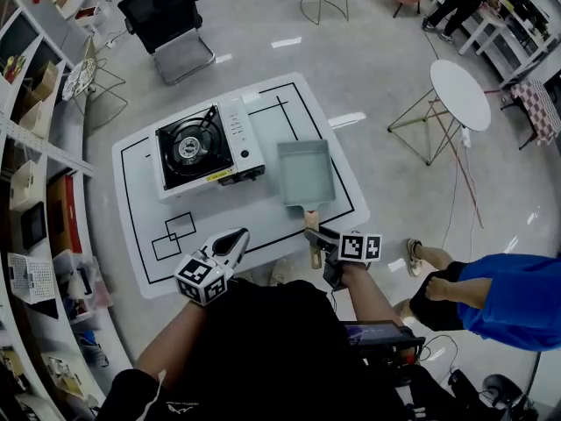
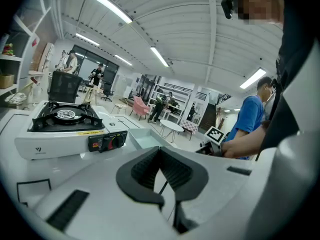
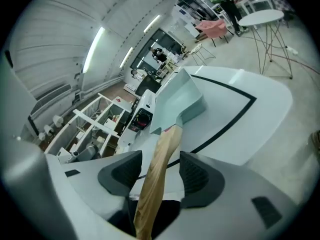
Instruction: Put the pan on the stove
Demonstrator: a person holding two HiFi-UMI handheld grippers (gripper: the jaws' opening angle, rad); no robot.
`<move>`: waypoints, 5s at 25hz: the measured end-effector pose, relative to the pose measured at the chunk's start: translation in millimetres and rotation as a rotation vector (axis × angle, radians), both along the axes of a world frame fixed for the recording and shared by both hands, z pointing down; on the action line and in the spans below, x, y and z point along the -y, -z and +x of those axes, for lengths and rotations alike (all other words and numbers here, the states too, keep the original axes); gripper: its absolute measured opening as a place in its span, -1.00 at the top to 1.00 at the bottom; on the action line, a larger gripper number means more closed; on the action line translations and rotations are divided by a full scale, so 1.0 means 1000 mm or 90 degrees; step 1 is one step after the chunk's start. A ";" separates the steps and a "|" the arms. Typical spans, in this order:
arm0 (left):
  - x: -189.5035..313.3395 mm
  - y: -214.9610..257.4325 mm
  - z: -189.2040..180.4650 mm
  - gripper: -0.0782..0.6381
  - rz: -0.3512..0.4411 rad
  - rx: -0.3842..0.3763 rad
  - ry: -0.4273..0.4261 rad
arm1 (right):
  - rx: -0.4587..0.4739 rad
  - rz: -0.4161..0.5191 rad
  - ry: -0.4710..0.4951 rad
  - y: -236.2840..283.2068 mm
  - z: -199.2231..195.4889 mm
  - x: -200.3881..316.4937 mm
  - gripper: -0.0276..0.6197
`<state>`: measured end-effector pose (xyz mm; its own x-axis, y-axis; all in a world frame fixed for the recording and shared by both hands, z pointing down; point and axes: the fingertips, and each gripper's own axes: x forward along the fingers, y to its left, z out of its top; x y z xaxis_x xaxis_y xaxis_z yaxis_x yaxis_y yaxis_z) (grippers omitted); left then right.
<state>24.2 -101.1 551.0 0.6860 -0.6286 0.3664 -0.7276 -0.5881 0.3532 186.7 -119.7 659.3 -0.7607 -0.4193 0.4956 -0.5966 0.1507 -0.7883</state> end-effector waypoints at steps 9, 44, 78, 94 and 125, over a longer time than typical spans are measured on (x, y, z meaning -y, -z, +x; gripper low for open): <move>0.008 -0.008 -0.010 0.76 -0.006 0.000 0.013 | 0.100 -0.086 -0.010 -0.015 -0.017 0.003 0.31; 0.010 -0.014 -0.001 0.76 -0.015 0.021 0.013 | 0.232 -0.078 -0.090 -0.002 -0.017 0.008 0.56; 0.012 -0.005 -0.050 0.76 -0.004 -0.023 0.053 | 0.237 -0.006 -0.110 0.058 -0.035 0.029 0.56; 0.012 0.006 -0.085 0.76 0.024 -0.030 0.115 | 0.251 0.019 -0.037 0.098 -0.081 0.058 0.56; -0.053 0.007 -0.208 0.76 0.021 -0.010 0.323 | 0.245 -0.043 0.107 0.109 -0.253 0.079 0.56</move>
<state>-183.6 -47.7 543.8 0.2965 -0.8952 0.3328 -0.9192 -0.1729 0.3537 -66.0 -198.8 550.0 -0.9504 -0.2505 0.1844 -0.2288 0.1615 -0.9600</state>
